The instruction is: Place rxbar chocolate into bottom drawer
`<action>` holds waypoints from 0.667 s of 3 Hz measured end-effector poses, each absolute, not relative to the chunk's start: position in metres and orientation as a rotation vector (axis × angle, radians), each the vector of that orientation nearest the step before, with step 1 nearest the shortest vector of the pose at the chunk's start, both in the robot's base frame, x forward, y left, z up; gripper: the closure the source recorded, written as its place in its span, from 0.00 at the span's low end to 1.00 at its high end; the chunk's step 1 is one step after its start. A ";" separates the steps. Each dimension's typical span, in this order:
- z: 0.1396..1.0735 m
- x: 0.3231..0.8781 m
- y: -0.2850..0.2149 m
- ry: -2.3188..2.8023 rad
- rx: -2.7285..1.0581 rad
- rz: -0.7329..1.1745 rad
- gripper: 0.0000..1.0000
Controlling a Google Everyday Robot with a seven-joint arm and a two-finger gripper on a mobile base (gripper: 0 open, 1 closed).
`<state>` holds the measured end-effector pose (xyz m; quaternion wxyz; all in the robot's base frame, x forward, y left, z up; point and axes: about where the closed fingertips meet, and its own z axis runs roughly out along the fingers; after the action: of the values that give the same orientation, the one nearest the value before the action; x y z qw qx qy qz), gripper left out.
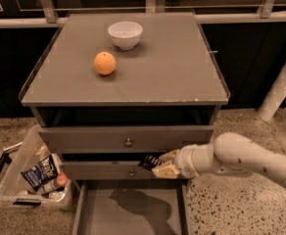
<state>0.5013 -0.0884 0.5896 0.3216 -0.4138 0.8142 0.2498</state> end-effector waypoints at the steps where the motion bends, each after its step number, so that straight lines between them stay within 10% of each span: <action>1: 0.535 0.508 -0.091 2.135 -1.078 0.635 1.00; 2: 0.511 0.502 -0.095 2.103 -1.071 0.529 1.00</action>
Offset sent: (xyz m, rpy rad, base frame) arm -0.0087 -0.0182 -0.1078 -0.1135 -0.2078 -0.1191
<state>0.5016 -0.0953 0.5111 0.3535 -0.4140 0.8134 0.2047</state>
